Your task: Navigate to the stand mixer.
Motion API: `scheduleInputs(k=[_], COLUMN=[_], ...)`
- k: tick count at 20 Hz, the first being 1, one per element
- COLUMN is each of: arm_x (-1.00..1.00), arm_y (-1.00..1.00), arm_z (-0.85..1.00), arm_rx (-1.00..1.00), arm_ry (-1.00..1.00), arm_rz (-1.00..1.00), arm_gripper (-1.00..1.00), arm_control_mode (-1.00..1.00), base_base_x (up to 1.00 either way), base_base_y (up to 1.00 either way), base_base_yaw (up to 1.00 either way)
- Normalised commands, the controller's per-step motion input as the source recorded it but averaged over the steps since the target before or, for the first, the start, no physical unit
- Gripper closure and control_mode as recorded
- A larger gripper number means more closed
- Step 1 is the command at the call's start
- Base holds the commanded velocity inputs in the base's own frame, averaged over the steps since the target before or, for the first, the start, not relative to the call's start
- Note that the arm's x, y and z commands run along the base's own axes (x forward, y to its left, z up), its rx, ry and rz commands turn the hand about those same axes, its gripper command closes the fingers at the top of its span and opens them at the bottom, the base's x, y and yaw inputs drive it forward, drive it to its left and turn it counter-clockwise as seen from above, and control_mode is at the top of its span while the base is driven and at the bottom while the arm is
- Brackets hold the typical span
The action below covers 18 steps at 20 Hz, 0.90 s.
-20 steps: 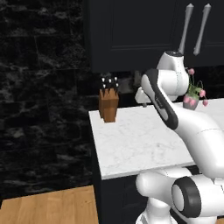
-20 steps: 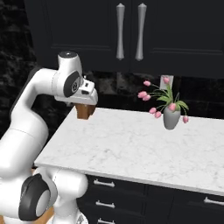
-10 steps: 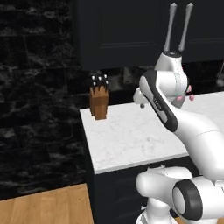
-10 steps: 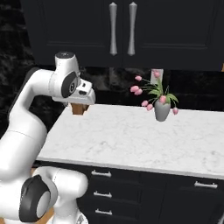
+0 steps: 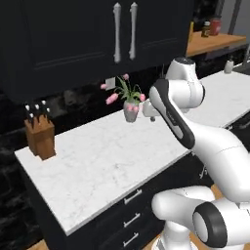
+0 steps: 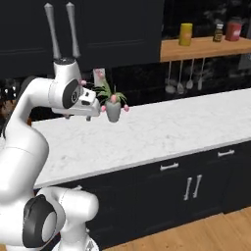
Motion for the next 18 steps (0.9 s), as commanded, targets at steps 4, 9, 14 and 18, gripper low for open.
scheduleInputs(k=[4,9,14,18], arm_x=[0.0,0.0,0.0,0.0], arm_y=[0.0,0.0,0.0,0.0], arm_z=[0.0,0.0,0.0,0.0], arm_rx=[0.0,0.0,0.0,0.0], arm_ry=[0.0,0.0,0.0,0.0], arm_rz=[0.0,0.0,0.0,0.0], arm_gripper=[-1.0,-1.0,-1.0,-1.0], arm_control_mode=[1.0,1.0,1.0,1.0], base_base_x=[0.03,0.03,0.02,0.02], base_base_y=[-0.18,-0.19,-0.22,-0.28], base_base_yaw=[-0.76,-0.75,-0.73,-0.69])
